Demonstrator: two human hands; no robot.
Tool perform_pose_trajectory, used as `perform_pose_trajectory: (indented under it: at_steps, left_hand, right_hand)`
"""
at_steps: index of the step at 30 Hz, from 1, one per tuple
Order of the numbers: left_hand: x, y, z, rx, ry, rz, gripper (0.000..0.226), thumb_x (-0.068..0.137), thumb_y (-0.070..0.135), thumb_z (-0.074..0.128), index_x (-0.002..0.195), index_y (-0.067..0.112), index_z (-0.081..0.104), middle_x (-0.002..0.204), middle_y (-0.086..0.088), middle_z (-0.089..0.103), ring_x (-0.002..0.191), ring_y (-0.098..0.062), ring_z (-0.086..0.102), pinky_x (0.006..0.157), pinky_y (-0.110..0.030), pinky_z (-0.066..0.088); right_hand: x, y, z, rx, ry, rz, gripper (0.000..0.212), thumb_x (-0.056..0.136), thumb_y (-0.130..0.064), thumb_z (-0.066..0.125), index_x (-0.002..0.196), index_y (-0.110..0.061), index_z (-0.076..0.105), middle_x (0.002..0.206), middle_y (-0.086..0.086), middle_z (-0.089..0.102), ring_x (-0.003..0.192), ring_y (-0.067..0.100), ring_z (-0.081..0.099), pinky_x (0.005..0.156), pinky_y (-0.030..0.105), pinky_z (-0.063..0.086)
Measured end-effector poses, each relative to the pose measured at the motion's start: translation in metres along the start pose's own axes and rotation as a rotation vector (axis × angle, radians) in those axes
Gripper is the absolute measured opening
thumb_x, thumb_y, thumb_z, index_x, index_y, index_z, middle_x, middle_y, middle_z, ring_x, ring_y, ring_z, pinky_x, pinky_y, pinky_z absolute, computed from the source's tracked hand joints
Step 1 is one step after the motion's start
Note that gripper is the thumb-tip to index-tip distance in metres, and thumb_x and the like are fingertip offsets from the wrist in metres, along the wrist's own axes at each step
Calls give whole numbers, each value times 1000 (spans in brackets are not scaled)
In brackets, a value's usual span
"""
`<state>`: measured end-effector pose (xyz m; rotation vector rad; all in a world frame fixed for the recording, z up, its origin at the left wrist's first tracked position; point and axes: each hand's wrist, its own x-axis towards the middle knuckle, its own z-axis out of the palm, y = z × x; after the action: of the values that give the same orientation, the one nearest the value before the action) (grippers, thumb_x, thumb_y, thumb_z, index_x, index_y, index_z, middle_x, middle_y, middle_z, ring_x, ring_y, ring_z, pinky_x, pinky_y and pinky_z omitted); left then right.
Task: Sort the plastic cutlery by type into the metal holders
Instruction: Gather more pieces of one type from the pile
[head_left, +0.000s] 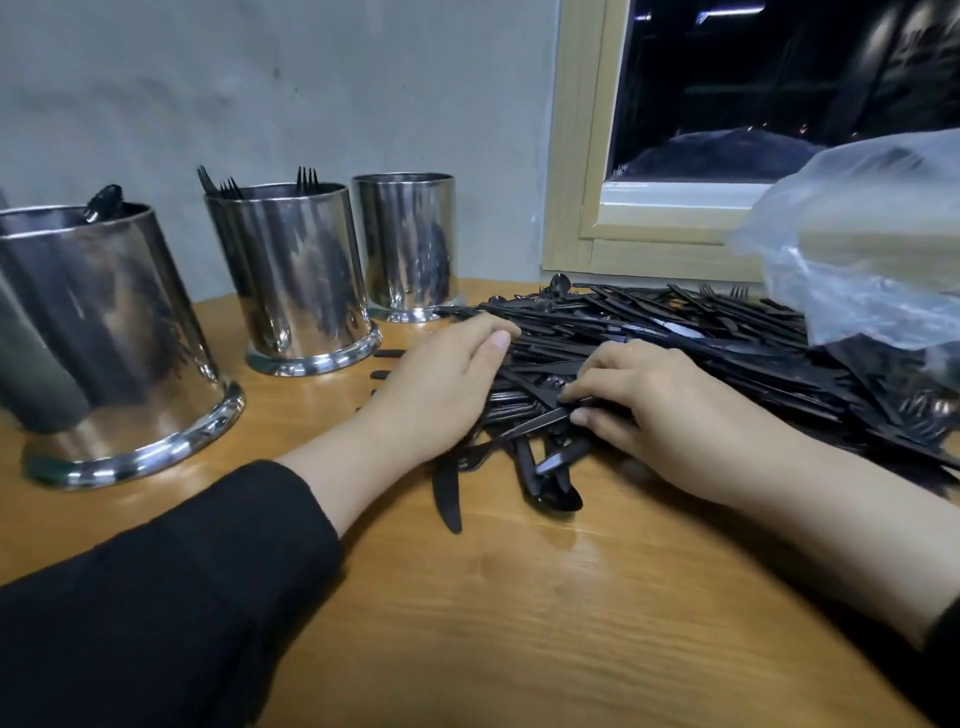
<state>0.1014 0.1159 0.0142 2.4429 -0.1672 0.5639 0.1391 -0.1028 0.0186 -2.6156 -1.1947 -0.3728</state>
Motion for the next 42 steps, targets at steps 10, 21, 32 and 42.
perform_pose_trajectory:
  at_steps: [10,21,32,42]
  left_hand:
    - [3,-22,-32,-291,245,-120,29,107,26,44,93,24,69,76,4,69,74,-13,67,76,-34,57]
    - [-7,-13,-30,-151,-11,-29,25,102,44,51,106,36,74,87,20,71,89,6,64,82,-13,47]
    - [-7,-8,-23,-166,-83,65,9,94,34,69,95,28,76,95,14,71,90,2,63,81,-11,46]
    - [-4,13,-19,-1253,109,-291,9,96,16,66,90,10,66,79,-7,69,77,-18,68,74,-26,58]
  right_hand:
    - [-4,2,2,92,41,4,18,92,-43,58,103,-32,67,98,-19,54,98,9,51,90,37,46]
    - [-13,-7,-20,548,246,243,4,89,-32,73,88,-35,75,79,-14,73,69,-1,63,61,8,42]
    - [-15,-15,-28,817,547,310,9,95,-24,68,91,-25,76,70,-7,67,68,2,57,69,12,46]
    - [-11,-24,-20,893,465,274,3,88,-16,75,86,-18,73,76,-2,74,71,8,65,72,23,51]
